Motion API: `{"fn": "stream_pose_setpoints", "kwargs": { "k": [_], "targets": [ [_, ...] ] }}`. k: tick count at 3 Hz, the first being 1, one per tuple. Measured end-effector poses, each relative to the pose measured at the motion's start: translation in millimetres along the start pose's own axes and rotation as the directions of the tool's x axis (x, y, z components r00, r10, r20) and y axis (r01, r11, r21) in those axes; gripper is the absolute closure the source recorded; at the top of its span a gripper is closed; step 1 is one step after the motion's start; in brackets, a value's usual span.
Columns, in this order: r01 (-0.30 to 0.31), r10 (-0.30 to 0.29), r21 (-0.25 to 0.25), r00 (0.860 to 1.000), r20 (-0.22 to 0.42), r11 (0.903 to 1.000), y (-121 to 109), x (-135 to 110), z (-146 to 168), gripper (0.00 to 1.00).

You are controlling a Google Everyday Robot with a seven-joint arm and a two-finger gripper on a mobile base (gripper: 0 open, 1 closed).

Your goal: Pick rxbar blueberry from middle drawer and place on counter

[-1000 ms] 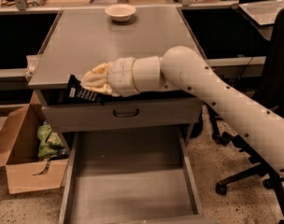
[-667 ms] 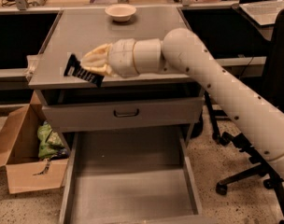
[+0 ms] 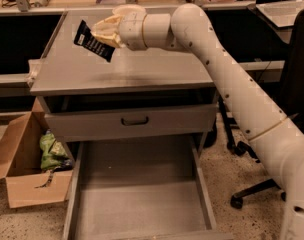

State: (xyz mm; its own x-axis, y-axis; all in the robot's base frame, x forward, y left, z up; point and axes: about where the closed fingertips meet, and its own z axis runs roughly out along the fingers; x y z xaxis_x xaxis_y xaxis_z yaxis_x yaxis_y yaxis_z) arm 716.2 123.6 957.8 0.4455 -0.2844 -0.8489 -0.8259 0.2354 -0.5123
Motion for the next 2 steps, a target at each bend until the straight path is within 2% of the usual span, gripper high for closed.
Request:
{"fn": "stream_pose_setpoints", "kwargs": {
  "k": [1, 2],
  "targets": [
    [-0.045, 0.047, 0.053, 0.998, -0.037, 0.9976, -41.9, 22.3, 16.5, 1.0],
    [-0.049, 0.051, 0.073, 0.998, -0.032, 0.9962, -54.2, 20.2, 16.7, 0.83]
  ]
}}
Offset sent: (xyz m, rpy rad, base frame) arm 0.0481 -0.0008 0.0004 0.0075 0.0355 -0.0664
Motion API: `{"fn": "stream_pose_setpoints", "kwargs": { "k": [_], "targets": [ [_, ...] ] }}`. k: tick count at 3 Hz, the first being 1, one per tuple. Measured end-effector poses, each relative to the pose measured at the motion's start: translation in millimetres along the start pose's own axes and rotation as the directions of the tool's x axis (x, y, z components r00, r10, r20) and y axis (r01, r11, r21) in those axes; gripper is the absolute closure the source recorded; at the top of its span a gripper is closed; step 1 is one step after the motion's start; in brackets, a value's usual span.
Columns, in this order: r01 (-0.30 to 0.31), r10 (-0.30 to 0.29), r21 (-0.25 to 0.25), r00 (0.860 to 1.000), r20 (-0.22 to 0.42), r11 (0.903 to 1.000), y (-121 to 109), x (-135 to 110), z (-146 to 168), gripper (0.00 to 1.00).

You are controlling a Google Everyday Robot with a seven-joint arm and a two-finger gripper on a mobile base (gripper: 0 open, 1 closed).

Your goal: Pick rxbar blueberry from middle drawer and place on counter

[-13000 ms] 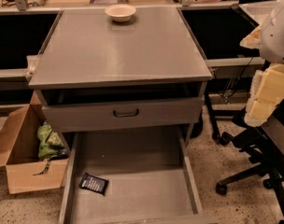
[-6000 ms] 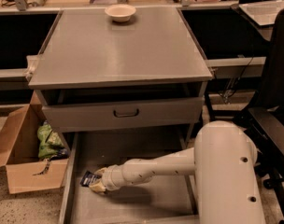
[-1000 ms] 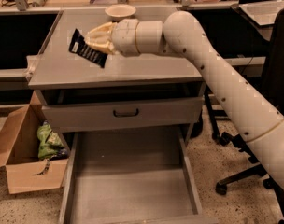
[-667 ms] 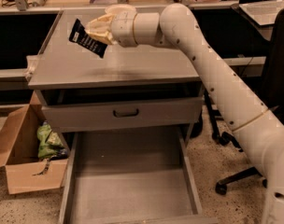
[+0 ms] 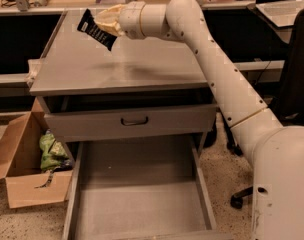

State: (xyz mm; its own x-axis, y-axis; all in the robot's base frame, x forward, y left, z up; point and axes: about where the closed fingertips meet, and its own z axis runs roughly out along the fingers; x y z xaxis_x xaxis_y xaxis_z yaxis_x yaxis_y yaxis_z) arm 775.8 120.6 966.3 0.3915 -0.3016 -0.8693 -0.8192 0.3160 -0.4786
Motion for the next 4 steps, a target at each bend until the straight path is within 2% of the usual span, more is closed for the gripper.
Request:
{"fn": "stream_pose_setpoints", "kwargs": {
  "k": [3, 4],
  "targets": [
    [0.0, 0.0, -0.001, 1.0, 0.0, 1.0, 0.5, 0.0, 0.4, 0.13],
    [0.0, 0.0, -0.001, 1.0, 0.0, 1.0, 0.5, 0.0, 0.4, 0.0]
  ]
}}
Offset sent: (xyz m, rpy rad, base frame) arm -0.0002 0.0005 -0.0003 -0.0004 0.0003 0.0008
